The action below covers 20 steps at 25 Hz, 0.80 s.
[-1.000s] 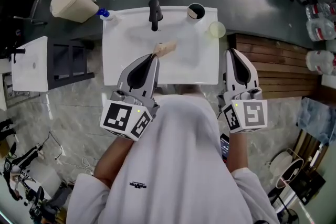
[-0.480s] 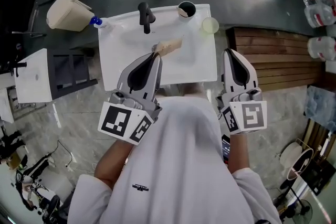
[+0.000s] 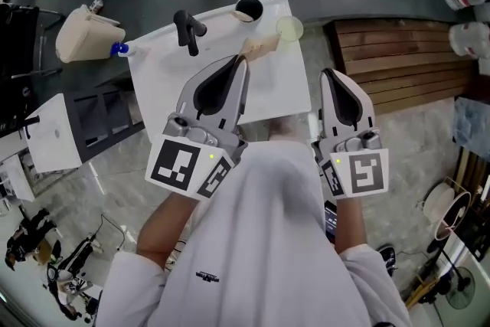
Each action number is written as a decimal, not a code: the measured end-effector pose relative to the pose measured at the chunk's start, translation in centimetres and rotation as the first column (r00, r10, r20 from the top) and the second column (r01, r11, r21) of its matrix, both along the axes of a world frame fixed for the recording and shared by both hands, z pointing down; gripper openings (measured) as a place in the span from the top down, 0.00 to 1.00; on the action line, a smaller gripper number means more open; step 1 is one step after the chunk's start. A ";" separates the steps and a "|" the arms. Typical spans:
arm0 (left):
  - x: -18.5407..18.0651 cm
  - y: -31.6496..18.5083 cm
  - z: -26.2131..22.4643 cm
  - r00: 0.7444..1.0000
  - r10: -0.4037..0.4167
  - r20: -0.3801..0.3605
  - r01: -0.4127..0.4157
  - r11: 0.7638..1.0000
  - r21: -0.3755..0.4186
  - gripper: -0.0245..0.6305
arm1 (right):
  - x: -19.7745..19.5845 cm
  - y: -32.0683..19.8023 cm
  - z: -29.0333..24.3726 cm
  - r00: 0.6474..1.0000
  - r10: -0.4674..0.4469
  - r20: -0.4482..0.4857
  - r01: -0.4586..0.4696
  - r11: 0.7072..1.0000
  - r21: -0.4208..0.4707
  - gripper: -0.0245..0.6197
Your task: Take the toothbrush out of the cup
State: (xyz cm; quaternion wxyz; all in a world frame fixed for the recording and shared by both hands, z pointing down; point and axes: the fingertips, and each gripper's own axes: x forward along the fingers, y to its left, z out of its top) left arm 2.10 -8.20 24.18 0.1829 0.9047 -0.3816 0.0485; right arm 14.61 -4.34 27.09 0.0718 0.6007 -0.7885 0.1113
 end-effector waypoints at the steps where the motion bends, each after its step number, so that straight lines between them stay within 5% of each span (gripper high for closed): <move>1: 0.6 -0.5 0.2 1.000 0.005 0.002 -0.005 1.000 -0.002 0.96 | 0.3 -0.1 0.1 1.000 0.004 0.001 -0.004 1.000 -0.002 0.95; 20: 6.7 -6.0 8.8 0.997 0.046 0.067 -0.037 0.991 -0.130 0.95 | 4.2 -3.0 5.5 0.997 0.038 0.060 -0.033 0.996 -0.077 0.95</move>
